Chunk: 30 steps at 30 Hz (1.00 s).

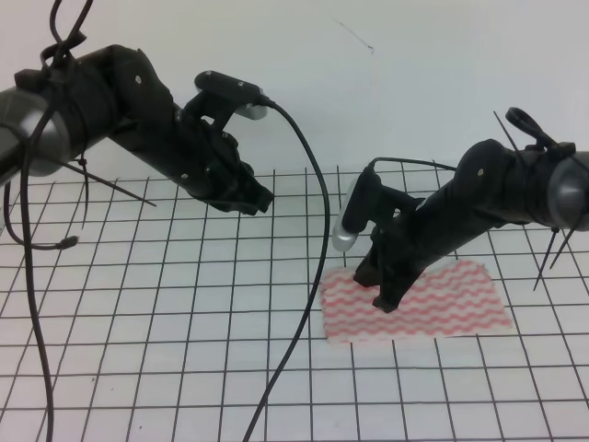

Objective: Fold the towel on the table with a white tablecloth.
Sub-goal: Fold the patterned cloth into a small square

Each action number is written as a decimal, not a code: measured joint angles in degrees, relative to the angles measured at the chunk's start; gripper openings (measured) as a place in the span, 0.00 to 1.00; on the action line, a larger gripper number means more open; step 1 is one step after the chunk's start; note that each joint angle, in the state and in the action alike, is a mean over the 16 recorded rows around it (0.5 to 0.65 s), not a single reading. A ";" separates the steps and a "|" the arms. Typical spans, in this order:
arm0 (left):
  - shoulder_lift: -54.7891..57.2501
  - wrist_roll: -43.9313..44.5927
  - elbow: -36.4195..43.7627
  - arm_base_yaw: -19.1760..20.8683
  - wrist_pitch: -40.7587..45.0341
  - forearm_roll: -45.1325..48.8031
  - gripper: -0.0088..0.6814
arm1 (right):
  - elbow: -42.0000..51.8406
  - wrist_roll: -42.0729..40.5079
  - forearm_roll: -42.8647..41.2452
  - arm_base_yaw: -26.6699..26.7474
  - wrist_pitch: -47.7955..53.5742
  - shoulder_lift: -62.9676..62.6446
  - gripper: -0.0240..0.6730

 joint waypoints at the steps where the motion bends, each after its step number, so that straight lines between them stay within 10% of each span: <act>1: 0.01 0.00 0.00 0.00 0.05 -0.01 0.01 | 0.00 0.02 0.04 0.00 -0.12 0.00 0.13; 14: -0.42 1.53 0.32 0.00 2.47 -1.78 0.01 | 0.00 8.27 -0.81 -1.32 -0.92 -4.58 0.49; 30: -4.85 11.79 8.18 0.00 3.34 -17.90 0.01 | 6.93 28.95 -2.28 -14.18 6.38 -13.65 0.47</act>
